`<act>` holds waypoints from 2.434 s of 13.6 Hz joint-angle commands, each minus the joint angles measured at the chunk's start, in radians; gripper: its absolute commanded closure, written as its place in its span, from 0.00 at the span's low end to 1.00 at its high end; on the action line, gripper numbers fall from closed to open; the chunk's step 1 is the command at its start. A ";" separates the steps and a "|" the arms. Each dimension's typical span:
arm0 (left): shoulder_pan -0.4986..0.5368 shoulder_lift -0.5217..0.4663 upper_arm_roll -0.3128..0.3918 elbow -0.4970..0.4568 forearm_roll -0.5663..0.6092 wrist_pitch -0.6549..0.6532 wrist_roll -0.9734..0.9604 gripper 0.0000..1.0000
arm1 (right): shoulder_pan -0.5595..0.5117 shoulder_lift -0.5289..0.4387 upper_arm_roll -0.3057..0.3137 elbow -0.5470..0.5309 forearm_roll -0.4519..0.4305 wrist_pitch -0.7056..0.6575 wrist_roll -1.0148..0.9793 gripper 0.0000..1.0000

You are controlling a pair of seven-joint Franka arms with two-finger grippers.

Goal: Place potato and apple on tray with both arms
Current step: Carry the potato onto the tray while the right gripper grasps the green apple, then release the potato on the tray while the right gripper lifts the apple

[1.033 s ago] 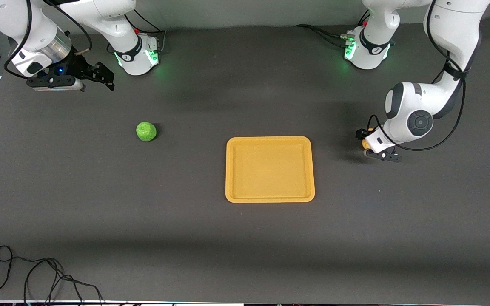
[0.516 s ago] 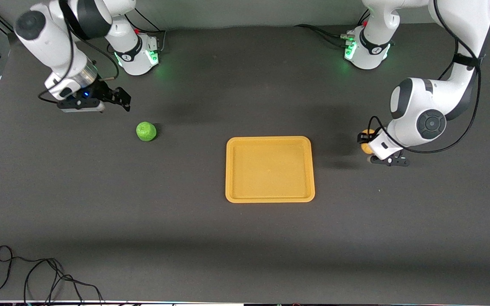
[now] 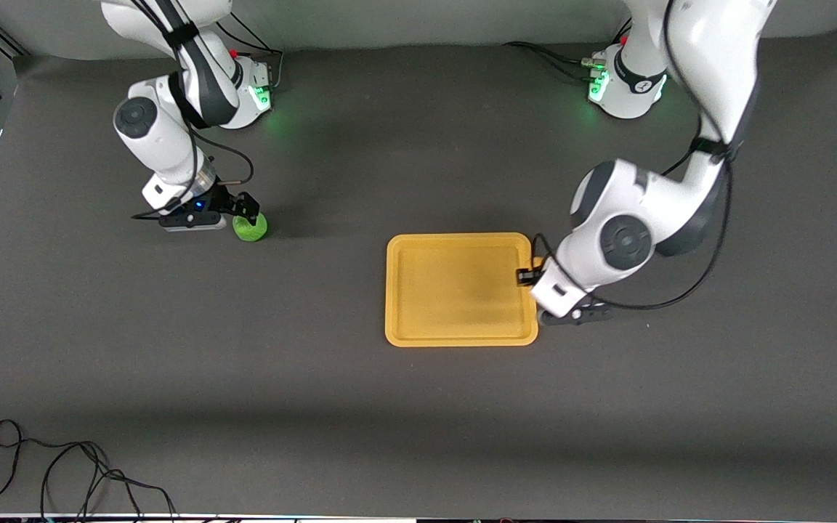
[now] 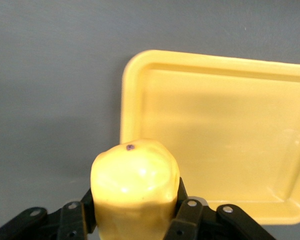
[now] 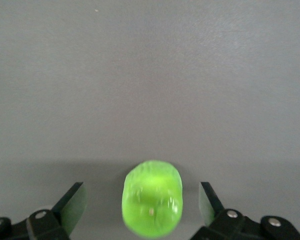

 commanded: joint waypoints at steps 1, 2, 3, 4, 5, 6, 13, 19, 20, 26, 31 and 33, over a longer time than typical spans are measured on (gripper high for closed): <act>-0.049 0.094 0.015 0.068 0.025 -0.029 -0.031 0.53 | 0.010 0.153 -0.010 0.009 -0.012 0.144 -0.008 0.00; -0.056 0.106 0.016 0.068 0.038 -0.017 -0.046 0.52 | 0.009 0.167 -0.010 0.009 -0.012 0.148 -0.007 0.00; -0.057 0.117 0.016 0.073 0.050 -0.003 -0.055 0.50 | 0.009 0.171 -0.010 0.009 -0.012 0.142 -0.007 0.00; -0.058 0.121 0.016 0.071 0.053 0.014 -0.055 0.50 | 0.009 0.171 -0.010 0.008 -0.012 0.131 -0.008 0.00; -0.060 0.128 0.016 0.068 0.053 0.020 -0.055 0.50 | 0.010 0.171 -0.010 0.005 -0.012 0.116 -0.007 0.00; -0.064 0.137 0.016 0.070 0.055 0.020 -0.055 0.50 | 0.010 0.171 -0.010 0.003 -0.012 0.100 -0.007 0.00; -0.083 0.167 0.019 0.070 0.079 0.039 -0.061 0.23 | 0.007 0.122 -0.014 0.028 -0.010 -0.030 -0.017 0.60; -0.083 0.166 0.019 0.068 0.117 0.040 -0.063 0.16 | 0.007 -0.065 -0.054 0.341 -0.009 -0.557 -0.067 0.60; -0.083 0.160 0.019 0.068 0.117 0.034 -0.063 0.12 | 0.006 -0.066 -0.057 0.420 -0.009 -0.649 -0.080 0.60; -0.006 -0.088 0.047 0.065 0.125 -0.208 -0.017 0.01 | 0.013 0.032 -0.050 0.833 0.002 -0.915 -0.054 0.60; 0.147 -0.389 0.050 -0.101 0.124 -0.302 0.222 0.00 | 0.172 0.328 -0.048 1.255 0.005 -1.009 0.129 0.60; 0.203 -0.434 0.050 -0.096 0.124 -0.300 0.229 0.00 | 0.272 0.486 -0.048 1.466 0.006 -1.069 0.288 0.60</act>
